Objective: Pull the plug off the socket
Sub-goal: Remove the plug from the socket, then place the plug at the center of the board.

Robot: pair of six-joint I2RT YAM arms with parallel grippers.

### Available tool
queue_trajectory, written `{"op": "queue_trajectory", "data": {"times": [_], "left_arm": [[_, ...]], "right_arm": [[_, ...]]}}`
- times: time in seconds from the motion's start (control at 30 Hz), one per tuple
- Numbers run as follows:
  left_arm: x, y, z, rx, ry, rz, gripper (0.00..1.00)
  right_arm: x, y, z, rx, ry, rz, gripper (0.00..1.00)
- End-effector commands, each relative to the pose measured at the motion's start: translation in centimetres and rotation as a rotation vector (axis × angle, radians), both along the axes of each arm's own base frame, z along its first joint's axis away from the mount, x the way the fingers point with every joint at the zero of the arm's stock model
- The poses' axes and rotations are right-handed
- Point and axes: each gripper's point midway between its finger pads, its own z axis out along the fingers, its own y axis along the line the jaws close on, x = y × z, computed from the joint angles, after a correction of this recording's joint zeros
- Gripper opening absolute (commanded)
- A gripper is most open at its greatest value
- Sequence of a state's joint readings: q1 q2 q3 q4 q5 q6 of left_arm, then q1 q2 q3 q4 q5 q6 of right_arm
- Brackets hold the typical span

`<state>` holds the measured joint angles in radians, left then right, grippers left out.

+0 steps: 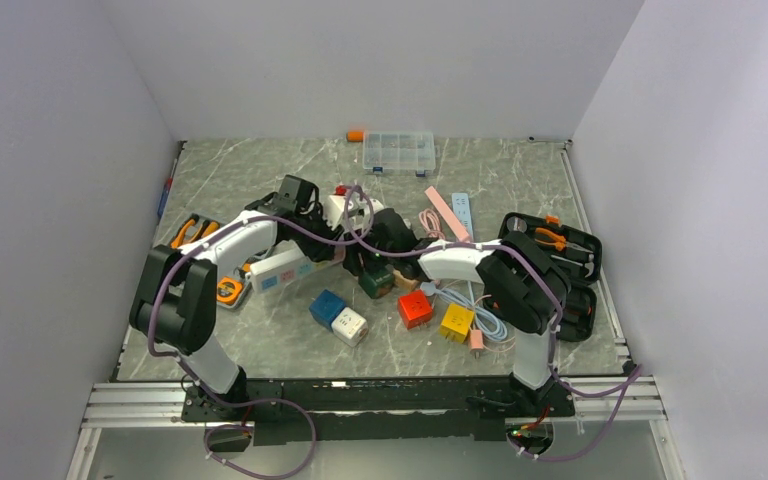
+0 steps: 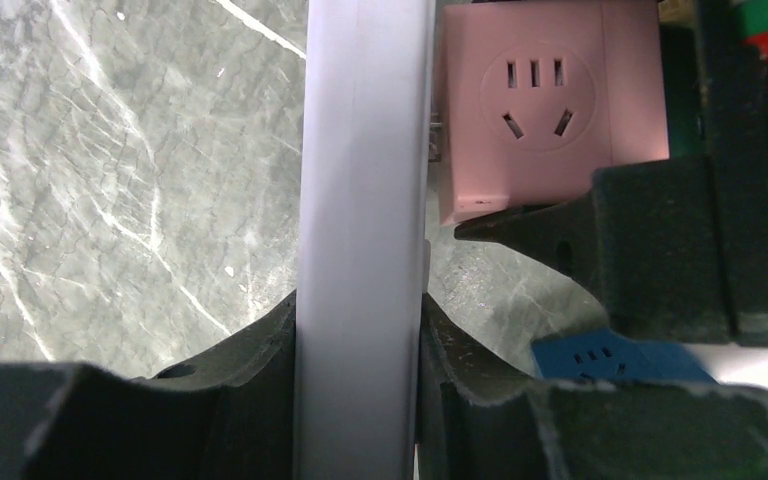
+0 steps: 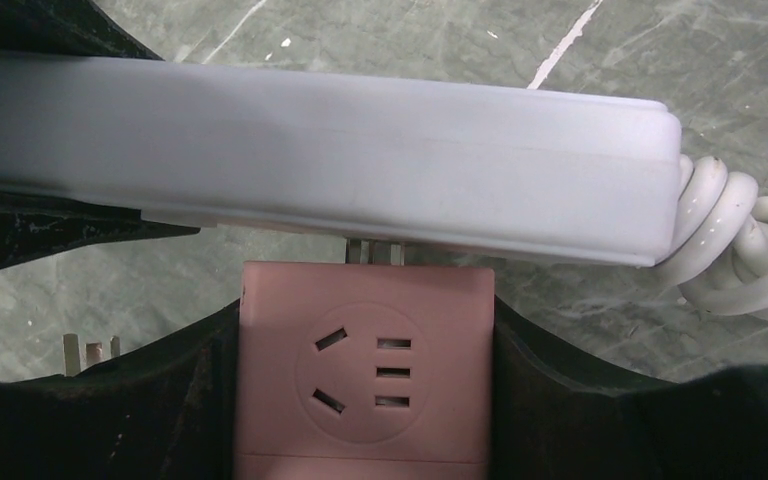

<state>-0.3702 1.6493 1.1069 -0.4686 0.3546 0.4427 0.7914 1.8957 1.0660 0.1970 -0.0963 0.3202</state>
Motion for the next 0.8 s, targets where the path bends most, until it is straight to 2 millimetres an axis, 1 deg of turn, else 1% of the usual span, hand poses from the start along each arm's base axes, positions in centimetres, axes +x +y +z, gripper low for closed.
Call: {"op": "queue_trajectory", "data": {"times": [0.0,0.13,0.27,0.43,0.57,0.6,0.67,0.77], "left_arm": [[6.1,10.3,-0.4,0.400,-0.198,0.295,0.00],[6.4,11.4,-0.2,0.451,-0.239,0.313,0.00],[6.7,12.0,-0.1,0.488,-0.269,0.321,0.00],[6.9,11.5,0.0,0.456,-0.258,0.321,0.00],[7.3,10.6,0.3,0.406,-0.223,0.328,0.00],[7.6,10.3,0.4,0.390,-0.209,0.332,0.00],[8.1,10.0,0.5,0.361,-0.176,0.346,0.00],[9.3,9.9,0.9,0.334,-0.149,0.368,0.00]], "right_arm": [[-1.9,0.7,5.4,0.052,-0.111,0.124,0.00],[-2.4,0.4,4.7,0.046,-0.090,0.124,0.00],[-2.9,0.5,4.4,0.045,-0.076,0.132,0.00],[-3.2,1.1,4.3,0.044,-0.078,0.144,0.00],[-3.6,1.6,3.6,0.024,-0.071,0.144,0.01],[-3.5,1.6,3.3,0.025,-0.068,0.133,0.03],[-3.6,1.5,2.8,0.031,-0.058,0.122,0.10],[-3.6,1.7,2.1,0.036,-0.048,0.107,0.22]]}}
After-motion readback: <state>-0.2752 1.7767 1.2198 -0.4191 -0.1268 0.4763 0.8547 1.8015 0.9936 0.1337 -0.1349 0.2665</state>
